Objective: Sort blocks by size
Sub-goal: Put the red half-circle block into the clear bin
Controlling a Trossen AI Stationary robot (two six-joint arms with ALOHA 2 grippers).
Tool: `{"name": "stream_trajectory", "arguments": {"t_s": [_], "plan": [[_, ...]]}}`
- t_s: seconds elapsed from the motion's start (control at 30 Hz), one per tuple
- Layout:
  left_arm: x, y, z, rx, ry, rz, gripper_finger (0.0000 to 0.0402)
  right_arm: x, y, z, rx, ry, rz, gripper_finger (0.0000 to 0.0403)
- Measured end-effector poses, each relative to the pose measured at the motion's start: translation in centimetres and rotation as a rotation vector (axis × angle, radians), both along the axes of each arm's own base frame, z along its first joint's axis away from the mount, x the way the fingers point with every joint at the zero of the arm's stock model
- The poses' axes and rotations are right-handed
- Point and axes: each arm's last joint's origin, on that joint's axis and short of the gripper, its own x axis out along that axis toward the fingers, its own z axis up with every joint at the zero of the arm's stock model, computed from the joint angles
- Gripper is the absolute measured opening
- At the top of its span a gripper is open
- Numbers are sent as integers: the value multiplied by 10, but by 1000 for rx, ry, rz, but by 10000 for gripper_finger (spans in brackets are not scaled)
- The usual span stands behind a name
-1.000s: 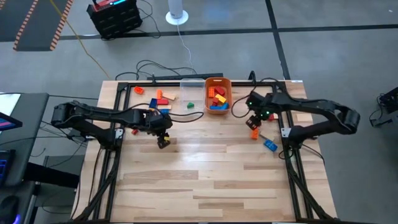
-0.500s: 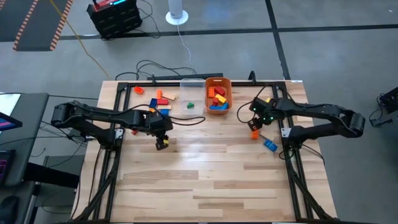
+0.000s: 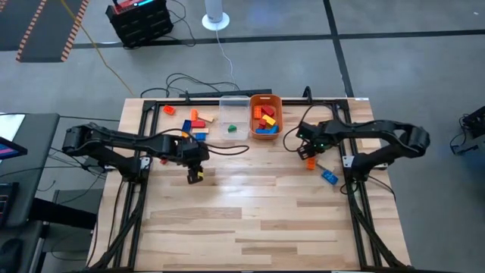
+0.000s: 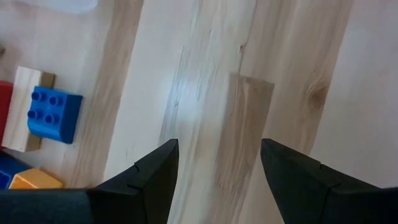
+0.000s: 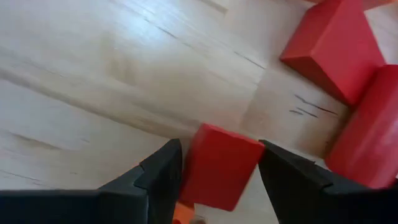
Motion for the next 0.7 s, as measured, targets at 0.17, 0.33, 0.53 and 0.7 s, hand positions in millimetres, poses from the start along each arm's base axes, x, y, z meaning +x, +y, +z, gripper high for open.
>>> {"name": "stream_trajectory", "arguments": {"t_s": [0.17,0.33,0.53,0.7], "plan": [[-4,0,-8,4,29,-13,222,2,-2,-3,2,-5,3,193],[-5,0,-10,4,31,-13,222,3,-2,-4,34,-11,22,156],[-4,0,-10,2,26,-7,222,8,-1,11,14,-70,91,159],[-1,1,-8,41,-8,-37,222,31,-3,57,-154,-241,200,161]]}}
